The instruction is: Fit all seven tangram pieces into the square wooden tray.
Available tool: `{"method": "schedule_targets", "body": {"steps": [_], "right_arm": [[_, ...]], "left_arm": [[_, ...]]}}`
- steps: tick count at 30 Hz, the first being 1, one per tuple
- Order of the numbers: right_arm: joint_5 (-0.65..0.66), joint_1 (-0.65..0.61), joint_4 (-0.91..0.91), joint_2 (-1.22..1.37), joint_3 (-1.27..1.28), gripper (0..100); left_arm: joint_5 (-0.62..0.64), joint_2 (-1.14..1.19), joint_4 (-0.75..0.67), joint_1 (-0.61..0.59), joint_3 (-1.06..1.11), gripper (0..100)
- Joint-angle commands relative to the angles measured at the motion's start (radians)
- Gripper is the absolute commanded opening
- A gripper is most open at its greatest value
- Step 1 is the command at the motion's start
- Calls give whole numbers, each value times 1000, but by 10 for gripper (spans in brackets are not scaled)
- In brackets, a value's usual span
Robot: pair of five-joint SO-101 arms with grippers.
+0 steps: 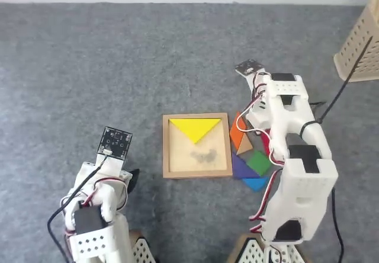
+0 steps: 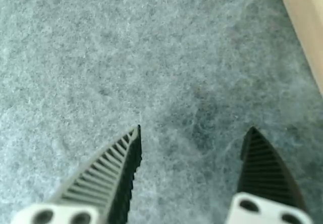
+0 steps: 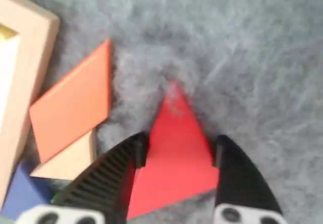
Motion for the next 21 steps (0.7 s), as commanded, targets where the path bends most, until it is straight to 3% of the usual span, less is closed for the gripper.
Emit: {"method": "schedule_targets", "body": {"steps": [1, 6, 10, 14, 21], "right_arm": [[-20, -7, 15, -24, 14, 157], [-46, -7, 22, -27, -14, 223], [-54, -7, 137, -27, -118, 296], [-63, 4, 236, -31, -183, 302], [-61, 27, 131, -168, 29, 303]], "left_arm": [[6, -17, 2, 2, -13, 299], [6, -17, 2, 2, -13, 299], [6, -17, 2, 2, -13, 299], [6, -17, 2, 2, -13, 299], [6, -17, 2, 2, -13, 299]]}}
